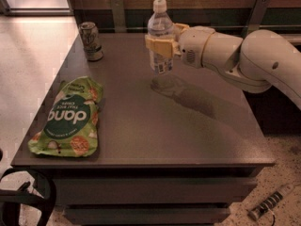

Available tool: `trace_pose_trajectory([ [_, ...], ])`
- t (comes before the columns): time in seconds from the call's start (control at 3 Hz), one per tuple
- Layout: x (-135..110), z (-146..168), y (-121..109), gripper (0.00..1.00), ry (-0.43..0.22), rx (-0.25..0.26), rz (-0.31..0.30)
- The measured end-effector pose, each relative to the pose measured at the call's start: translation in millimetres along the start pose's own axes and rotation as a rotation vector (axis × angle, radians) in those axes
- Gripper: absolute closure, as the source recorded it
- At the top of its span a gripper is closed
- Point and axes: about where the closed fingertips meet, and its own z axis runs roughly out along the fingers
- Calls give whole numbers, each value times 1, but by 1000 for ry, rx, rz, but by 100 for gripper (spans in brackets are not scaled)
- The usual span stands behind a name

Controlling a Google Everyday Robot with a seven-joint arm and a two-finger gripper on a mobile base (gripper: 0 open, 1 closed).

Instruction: Move blue plastic bottle near green rice chip bag

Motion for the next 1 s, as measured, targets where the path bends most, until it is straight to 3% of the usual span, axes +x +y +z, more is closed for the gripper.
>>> trace_pose_trajectory([
  [0.33, 9, -3, 30, 100, -34, -36, 66],
  [1.0, 22, -21, 73, 100, 13, -59, 142],
])
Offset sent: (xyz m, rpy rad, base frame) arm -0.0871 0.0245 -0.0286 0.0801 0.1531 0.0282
